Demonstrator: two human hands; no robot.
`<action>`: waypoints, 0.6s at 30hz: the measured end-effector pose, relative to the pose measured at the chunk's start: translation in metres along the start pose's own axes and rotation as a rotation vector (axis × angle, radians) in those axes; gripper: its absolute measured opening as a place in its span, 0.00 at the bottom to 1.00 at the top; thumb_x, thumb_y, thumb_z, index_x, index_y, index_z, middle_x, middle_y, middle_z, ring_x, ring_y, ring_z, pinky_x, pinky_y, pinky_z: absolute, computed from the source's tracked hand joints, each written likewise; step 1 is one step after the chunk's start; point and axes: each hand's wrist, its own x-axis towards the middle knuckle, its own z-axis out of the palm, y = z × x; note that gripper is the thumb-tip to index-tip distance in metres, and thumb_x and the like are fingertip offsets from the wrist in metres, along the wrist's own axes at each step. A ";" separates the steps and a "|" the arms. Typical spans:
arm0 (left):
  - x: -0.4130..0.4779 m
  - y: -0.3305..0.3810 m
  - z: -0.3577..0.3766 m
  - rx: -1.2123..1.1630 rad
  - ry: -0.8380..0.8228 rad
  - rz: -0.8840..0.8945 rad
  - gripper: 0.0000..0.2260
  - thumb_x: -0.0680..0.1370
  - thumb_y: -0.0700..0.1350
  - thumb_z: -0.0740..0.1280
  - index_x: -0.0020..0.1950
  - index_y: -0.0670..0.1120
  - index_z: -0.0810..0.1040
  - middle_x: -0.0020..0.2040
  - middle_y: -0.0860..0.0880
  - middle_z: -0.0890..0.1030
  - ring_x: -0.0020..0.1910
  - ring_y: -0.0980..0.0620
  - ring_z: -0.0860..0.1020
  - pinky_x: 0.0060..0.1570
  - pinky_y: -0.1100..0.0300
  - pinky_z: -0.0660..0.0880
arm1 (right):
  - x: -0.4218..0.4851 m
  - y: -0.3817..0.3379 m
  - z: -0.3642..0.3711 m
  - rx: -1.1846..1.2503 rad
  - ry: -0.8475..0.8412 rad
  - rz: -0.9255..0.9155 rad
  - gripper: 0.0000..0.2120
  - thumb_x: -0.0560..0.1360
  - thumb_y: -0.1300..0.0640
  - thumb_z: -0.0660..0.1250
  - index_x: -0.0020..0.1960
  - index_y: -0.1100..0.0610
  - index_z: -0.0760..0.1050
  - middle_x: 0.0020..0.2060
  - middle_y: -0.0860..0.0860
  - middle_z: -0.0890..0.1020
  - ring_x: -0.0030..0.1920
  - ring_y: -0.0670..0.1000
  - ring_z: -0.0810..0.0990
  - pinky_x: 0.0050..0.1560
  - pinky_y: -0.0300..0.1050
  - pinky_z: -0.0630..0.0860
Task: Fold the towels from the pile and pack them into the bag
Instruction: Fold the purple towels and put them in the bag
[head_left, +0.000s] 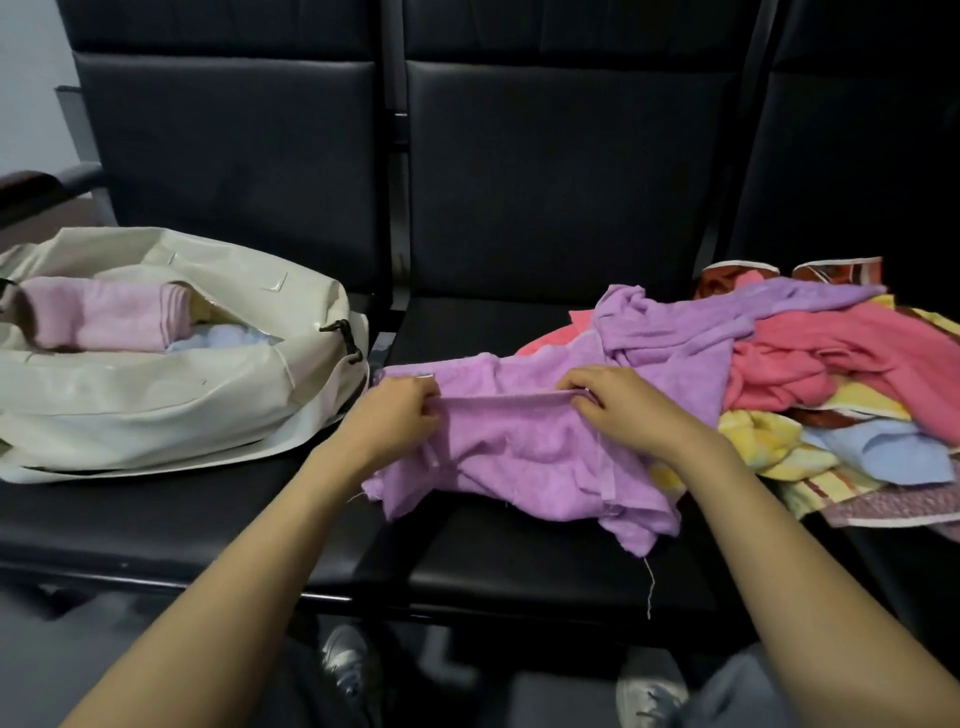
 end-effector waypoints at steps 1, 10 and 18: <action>0.001 -0.007 -0.002 0.035 -0.016 -0.023 0.06 0.75 0.38 0.61 0.44 0.43 0.77 0.48 0.42 0.82 0.43 0.44 0.75 0.40 0.57 0.66 | 0.001 0.005 -0.002 -0.001 0.000 0.025 0.13 0.79 0.63 0.59 0.57 0.54 0.79 0.52 0.45 0.80 0.51 0.46 0.74 0.53 0.42 0.70; 0.060 -0.042 -0.013 0.114 0.055 -0.156 0.08 0.80 0.36 0.56 0.57 0.36 0.70 0.52 0.34 0.79 0.52 0.34 0.77 0.46 0.48 0.71 | 0.061 0.048 -0.026 -0.030 0.078 0.188 0.09 0.78 0.62 0.62 0.49 0.58 0.81 0.46 0.56 0.82 0.53 0.56 0.76 0.56 0.50 0.68; 0.109 -0.041 0.026 0.448 -0.129 -0.188 0.16 0.81 0.35 0.55 0.68 0.34 0.63 0.66 0.37 0.69 0.64 0.40 0.73 0.60 0.53 0.70 | 0.121 0.066 0.012 -0.032 0.015 0.218 0.07 0.78 0.60 0.58 0.46 0.58 0.74 0.42 0.58 0.80 0.42 0.56 0.77 0.47 0.54 0.73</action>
